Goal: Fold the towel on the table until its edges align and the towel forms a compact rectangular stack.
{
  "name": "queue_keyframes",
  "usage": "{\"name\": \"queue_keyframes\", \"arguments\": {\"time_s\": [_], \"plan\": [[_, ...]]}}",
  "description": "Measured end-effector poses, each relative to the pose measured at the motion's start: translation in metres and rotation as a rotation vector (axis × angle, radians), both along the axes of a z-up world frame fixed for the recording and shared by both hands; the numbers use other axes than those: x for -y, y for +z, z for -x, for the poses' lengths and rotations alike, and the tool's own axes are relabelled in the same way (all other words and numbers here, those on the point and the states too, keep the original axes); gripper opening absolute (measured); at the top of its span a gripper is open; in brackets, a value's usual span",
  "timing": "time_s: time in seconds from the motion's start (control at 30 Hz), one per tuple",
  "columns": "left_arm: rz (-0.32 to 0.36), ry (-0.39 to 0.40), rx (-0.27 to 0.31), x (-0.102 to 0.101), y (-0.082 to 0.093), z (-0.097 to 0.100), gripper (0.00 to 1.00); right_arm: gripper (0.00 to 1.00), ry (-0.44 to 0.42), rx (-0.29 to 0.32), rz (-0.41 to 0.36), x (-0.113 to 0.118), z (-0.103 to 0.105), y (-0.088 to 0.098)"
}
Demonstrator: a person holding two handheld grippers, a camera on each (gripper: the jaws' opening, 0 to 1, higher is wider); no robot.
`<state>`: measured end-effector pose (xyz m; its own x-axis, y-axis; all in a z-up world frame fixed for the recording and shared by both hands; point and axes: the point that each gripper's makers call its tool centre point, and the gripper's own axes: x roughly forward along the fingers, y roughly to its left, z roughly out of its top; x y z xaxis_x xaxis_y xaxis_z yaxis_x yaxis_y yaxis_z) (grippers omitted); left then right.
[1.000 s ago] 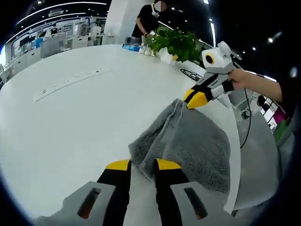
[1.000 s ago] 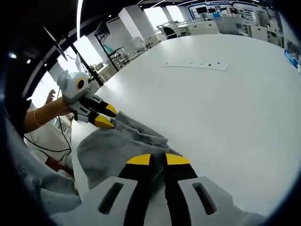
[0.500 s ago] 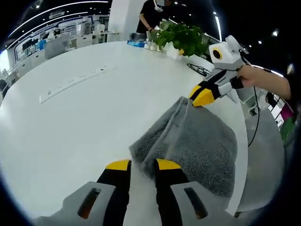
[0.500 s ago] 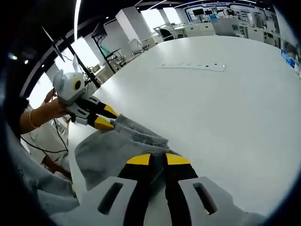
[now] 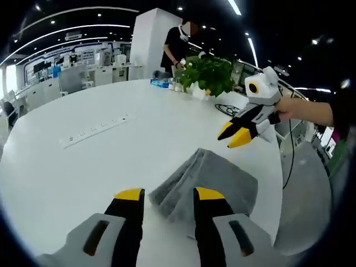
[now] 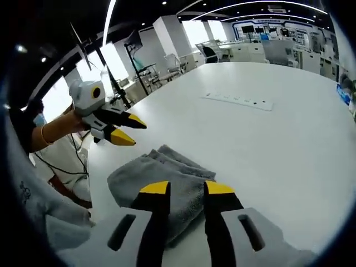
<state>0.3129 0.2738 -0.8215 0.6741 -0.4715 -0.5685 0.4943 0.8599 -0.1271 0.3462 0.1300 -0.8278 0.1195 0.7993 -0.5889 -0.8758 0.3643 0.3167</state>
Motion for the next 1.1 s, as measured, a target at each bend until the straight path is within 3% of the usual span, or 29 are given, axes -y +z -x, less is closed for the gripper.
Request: {"name": "queue_keyframes", "arguments": {"time_s": [0.1,0.3,0.5,0.77,1.1], "plan": [[-0.014,-0.010,0.032,0.003,0.012,0.008,0.39,0.30,0.009,0.023,-0.007,0.003,0.005,0.009],[-0.031,0.001,0.075,0.001,0.028,0.021,0.57,0.37,0.015,0.061,-0.009,0.013,0.024,0.027],[-0.019,0.023,0.110,0.002,0.045,0.042,0.65,0.48,0.017,0.106,0.010,0.025,0.045,0.039],[0.003,0.043,0.134,0.005,0.056,0.078,0.74,0.65,-0.018,0.155,-0.009,0.039,0.080,0.057],[0.031,0.071,0.153,0.001,0.061,0.115,0.83,0.72,-0.102,0.165,-0.034,0.057,0.113,0.064]]}}
